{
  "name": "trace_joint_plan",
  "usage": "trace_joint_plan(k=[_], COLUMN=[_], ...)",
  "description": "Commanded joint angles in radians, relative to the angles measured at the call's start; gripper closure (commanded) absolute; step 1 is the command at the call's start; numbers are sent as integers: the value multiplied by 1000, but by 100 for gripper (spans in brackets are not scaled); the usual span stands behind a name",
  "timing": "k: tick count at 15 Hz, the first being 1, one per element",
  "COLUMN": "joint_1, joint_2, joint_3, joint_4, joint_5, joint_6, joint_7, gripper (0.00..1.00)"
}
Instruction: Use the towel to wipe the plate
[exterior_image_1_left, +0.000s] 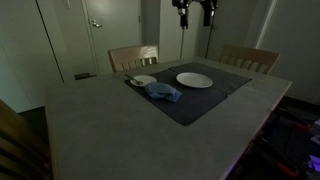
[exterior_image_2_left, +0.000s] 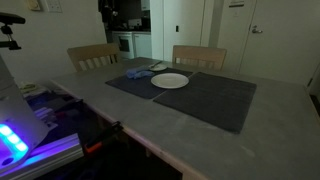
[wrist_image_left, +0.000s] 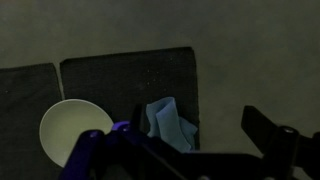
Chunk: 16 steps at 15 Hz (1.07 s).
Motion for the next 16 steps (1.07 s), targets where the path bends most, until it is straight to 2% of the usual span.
trace_joint_plan(k=[1, 10, 13, 14, 15, 16], joint_1=[10, 15, 16, 18, 24, 24], joint_2=[148, 380, 443, 460, 413, 431], joint_3=[-11, -67, -82, -86, -89, -92], joint_4=[113, 237, 263, 277, 229, 237], joint_5=[-31, -23, -29, -26, -28, -28], joint_6=[23, 135, 112, 86, 122, 119], joint_7=[-13, -60, -84, -81, -61, -63], gripper=[0, 0, 0, 0, 0, 0])
